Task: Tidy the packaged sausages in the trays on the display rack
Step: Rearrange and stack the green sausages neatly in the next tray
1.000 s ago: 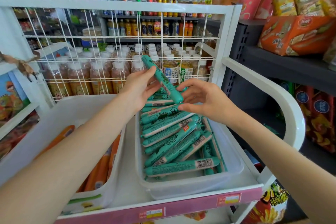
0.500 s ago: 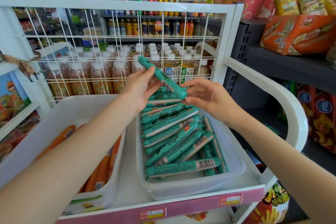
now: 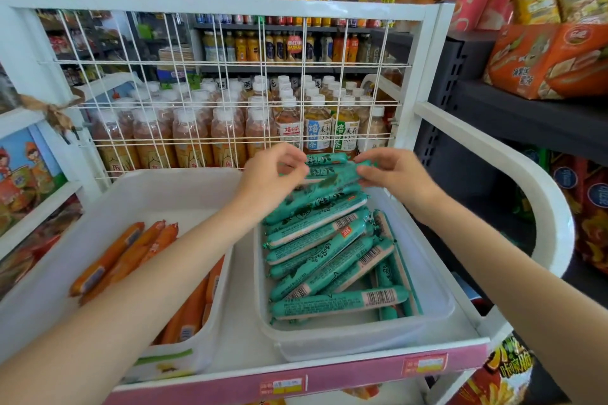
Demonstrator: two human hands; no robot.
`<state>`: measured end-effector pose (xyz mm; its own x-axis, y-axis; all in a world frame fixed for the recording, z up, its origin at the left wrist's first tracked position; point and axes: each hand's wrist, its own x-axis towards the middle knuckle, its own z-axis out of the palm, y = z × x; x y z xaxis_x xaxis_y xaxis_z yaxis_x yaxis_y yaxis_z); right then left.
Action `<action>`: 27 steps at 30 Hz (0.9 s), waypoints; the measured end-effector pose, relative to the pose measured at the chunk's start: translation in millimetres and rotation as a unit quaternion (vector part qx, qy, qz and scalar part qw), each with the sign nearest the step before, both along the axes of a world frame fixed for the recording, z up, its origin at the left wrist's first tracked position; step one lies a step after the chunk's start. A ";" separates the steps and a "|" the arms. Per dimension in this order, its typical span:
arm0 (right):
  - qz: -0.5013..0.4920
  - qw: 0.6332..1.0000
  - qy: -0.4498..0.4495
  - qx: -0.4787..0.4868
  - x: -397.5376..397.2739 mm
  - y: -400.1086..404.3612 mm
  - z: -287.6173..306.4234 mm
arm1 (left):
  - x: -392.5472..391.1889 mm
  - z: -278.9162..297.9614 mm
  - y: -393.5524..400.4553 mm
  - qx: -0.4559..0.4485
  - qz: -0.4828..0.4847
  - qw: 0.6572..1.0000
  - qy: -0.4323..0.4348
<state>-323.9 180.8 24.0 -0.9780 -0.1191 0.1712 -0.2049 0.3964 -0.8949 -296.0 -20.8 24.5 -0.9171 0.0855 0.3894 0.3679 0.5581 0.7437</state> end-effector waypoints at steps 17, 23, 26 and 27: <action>0.081 0.823 -0.055 0.560 8.5 21.6 -11.5 | 10.4 -40.7 54.2 -0.530 -0.220 0.813 -0.099; 0.099 0.808 -0.041 0.579 12.1 18.9 0.7 | 8.0 -38.4 46.4 -0.515 -0.222 0.824 -0.084; 0.118 0.801 -0.013 0.587 14.7 19.6 16.0 | 7.1 -37.5 42.5 -0.498 -0.221 0.835 -0.080; 0.135 0.805 -0.009 0.578 18.5 20.2 24.6 | 7.2 -37.8 42.2 -0.495 -0.222 0.837 -0.079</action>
<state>-305.4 201.0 48.5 -0.8911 -0.3966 -0.2208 -0.4136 0.9098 0.0350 -288.8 21.4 -13.3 -0.7431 0.6399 -0.1960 0.6427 0.7640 0.0577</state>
